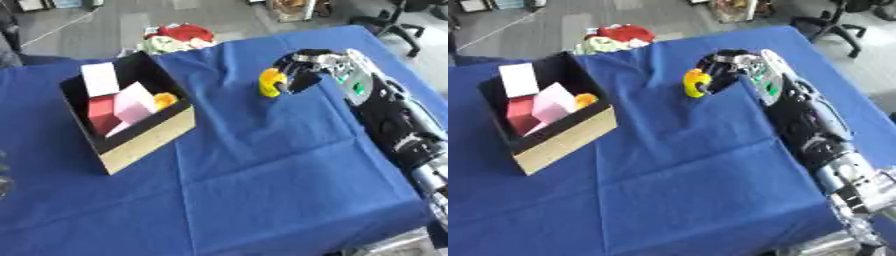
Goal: Pick up objects on the table and place them in the box.
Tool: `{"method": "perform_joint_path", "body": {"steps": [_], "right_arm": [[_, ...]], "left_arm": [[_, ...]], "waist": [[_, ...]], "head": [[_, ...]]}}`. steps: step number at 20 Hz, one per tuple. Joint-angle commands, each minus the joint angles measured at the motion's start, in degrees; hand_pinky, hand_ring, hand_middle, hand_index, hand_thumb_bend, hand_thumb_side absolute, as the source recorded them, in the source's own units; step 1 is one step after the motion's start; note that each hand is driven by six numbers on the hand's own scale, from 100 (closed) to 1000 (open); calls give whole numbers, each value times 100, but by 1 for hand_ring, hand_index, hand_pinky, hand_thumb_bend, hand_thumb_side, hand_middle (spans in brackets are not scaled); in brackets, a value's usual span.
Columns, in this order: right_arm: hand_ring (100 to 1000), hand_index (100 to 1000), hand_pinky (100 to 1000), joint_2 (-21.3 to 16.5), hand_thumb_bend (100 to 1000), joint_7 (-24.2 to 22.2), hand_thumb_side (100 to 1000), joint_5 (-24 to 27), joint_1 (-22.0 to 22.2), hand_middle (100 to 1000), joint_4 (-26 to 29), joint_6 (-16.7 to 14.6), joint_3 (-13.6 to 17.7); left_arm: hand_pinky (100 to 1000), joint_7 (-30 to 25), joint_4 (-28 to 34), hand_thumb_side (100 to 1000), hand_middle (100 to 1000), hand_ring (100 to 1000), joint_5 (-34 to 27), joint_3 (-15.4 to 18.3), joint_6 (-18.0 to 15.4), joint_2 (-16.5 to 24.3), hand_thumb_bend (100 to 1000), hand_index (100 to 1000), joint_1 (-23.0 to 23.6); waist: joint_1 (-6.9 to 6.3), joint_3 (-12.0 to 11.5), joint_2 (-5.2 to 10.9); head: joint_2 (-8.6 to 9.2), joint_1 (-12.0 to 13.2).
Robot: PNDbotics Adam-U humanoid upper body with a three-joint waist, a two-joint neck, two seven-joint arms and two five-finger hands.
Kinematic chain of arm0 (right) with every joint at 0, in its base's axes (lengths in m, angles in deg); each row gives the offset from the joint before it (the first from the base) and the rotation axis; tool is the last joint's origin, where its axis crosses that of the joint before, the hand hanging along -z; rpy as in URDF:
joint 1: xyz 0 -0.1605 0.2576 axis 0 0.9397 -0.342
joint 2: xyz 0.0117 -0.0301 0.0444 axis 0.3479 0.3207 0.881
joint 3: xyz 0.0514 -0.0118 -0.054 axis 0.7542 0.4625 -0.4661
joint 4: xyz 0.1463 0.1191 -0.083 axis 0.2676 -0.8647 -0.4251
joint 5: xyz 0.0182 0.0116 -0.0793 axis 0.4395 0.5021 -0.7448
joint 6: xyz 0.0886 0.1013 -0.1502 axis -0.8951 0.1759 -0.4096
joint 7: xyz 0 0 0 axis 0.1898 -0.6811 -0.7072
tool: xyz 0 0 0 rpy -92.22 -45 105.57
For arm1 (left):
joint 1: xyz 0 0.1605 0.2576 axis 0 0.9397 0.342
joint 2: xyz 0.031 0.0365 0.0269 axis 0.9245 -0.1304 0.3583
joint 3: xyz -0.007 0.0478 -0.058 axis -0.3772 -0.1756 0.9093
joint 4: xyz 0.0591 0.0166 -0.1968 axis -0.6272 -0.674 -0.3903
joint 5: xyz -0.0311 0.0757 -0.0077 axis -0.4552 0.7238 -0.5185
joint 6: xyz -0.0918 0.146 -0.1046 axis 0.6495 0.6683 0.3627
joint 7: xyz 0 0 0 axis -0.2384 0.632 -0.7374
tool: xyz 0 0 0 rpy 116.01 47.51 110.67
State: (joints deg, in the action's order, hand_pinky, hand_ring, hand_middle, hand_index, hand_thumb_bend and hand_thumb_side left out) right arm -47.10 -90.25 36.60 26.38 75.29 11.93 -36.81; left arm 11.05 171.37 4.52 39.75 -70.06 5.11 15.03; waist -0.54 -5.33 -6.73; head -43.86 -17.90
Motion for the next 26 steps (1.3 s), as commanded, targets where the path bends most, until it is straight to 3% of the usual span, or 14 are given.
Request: {"method": "perform_joint_path", "body": {"steps": [1,6,9,12,15,20,26], "right_arm": [[838,894,860,-7,233,76,305,-219,-135,806,-174,-5,34],[758,715,807,62,188,577,100,-576,-170,631,-237,-52,-3],[725,660,789,115,191,952,100,-935,-193,570,-230,-119,-82],[734,720,794,186,237,1221,100,-1265,-185,620,-257,-219,-119],[779,882,810,191,324,1505,204,-1295,-183,763,-131,-270,-49],[846,966,845,108,429,1688,319,-1302,-200,882,13,-235,-43],[815,897,826,210,403,1630,162,-1992,-170,815,-280,-212,-45]], "left_arm": [[770,9,61,496,642,630,-1,49,-3,104,614,808,-30],[770,9,57,495,642,630,-3,48,0,104,614,808,-25],[769,1,55,496,642,630,-8,39,1,92,613,808,-34],[769,2,58,495,642,631,-8,42,0,92,614,808,-41],[769,19,62,494,642,631,-4,59,0,103,616,808,-33],[769,22,64,494,642,631,-5,56,3,101,615,808,-45],[769,15,64,496,642,632,-10,50,0,98,613,808,-49]], "waist": [[39,-14,156],[48,-42,160],[54,-55,161],[45,-71,159],[35,-80,156],[49,-83,156],[25,-94,154]], "head": [[-14,-27],[-22,-44],[-13,-57],[-9,-69],[-16,-74],[-18,-95],[-17,-127]]}}
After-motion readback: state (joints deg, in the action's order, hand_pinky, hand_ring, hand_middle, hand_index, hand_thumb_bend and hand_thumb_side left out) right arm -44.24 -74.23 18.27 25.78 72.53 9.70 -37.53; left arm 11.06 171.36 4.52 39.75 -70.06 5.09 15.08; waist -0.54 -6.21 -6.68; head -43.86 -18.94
